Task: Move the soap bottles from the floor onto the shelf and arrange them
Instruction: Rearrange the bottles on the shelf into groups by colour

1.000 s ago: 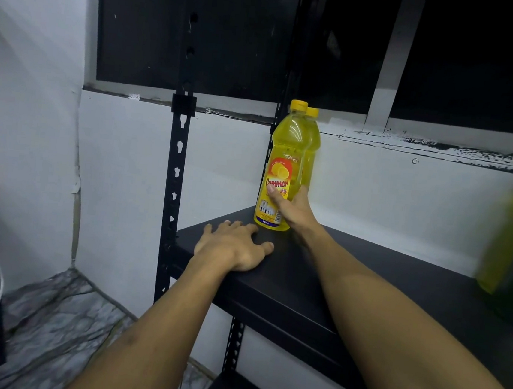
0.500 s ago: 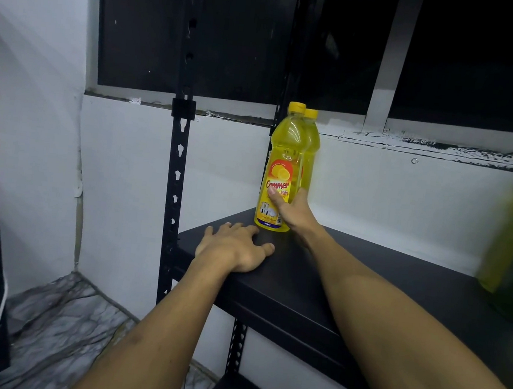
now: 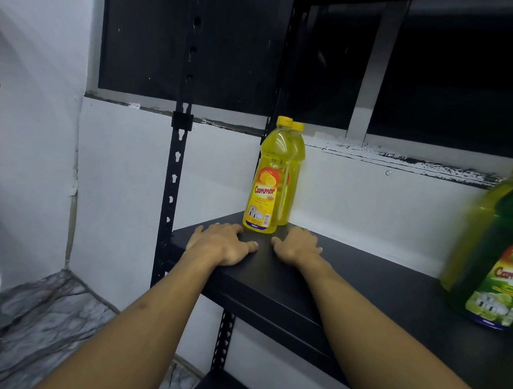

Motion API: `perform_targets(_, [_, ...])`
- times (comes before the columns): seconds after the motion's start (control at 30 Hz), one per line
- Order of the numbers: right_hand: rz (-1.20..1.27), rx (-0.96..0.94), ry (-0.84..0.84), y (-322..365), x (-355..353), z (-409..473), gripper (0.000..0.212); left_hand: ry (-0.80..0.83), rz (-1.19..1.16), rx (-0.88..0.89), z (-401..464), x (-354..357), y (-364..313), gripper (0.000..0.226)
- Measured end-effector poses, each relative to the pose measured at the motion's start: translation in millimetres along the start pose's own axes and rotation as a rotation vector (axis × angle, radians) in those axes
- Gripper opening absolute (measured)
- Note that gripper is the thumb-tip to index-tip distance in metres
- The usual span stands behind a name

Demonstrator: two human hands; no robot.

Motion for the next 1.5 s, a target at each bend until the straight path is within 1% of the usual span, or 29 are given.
perform_targets(0.07, [-0.057, 0.009, 0.011, -13, -6, -30, 0.05, -0.008, -0.007, -0.008, -3, -1, 1, 0.066])
perform_targets(0.2, [-0.151, -0.049, 0.022, -52, -24, -102, 0.044, -0.068, -0.082, -0.036, -4, -7, 14, 0.061])
perform_targets(0.33, [-0.197, 0.004, 0.006, -130, -61, -179, 0.038, -0.083, -0.037, -0.027, -11, -10, 6, 0.051])
perform_targets(0.43, [-0.22, 0.069, -0.032, -195, -94, -222, 0.041, -0.092, 0.012, -0.015, -19, -6, -7, 0.042])
perform_targets(0.53, [-0.222, 0.141, -0.075, -250, -124, -255, 0.042, -0.066, -0.012, 0.062, -31, 8, -43, 0.039])
perform_targets(0.67, [-0.165, 0.184, -0.095, -299, -147, -281, 0.043, 0.083, -0.012, 0.286, -51, 49, -138, 0.035])
perform_targets(0.77, [-0.144, 0.188, -0.094, -307, -148, -287, 0.044, 0.181, 0.013, 0.419, -65, 80, -218, 0.039])
perform_targets(0.83, [-0.151, 0.195, -0.084, -307, -146, -286, 0.045, 0.241, -0.01, 0.484, -68, 102, -263, 0.044])
perform_targets(0.93, [-0.153, 0.194, -0.078, -309, -145, -284, 0.046, 0.261, -0.074, 0.544, -69, 125, -316, 0.062])
perform_targets(1.0, [-0.156, 0.185, -0.084, -311, -146, -282, 0.046, 0.249, -0.173, 0.549, -66, 134, -338, 0.076])
perform_targets(1.03, [-0.155, 0.178, -0.086, -311, -146, -281, 0.046, 0.243, -0.246, 0.548, -64, 136, -345, 0.08])
perform_targets(1.17, [-0.161, 0.156, -0.089, -311, -146, -279, 0.044, 0.277, -0.511, 0.528, -49, 144, -368, 0.085])
perform_targets(1.33, [-0.156, 0.138, -0.095, -311, -145, -280, 0.043, 0.263, -0.687, 0.491, -29, 144, -382, 0.093])
perform_targets(1.4, [-0.155, 0.131, -0.097, -311, -145, -280, 0.042, 0.249, -0.72, 0.51, -21, 144, -386, 0.087])
perform_targets(1.5, [-0.156, 0.13, -0.103, -311, -146, -280, 0.042, 0.189, -0.66, 0.522, -12, 143, -384, 0.073])
Point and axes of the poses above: each hand's wrist, its own z-axis towards the middle knuckle, its own x-axis out of the palm, y = z × x, the point moved 10 cm from there along z, towards the middle knuckle, and after that the axes turned 13 degrees about y, right-handed, at the moved point
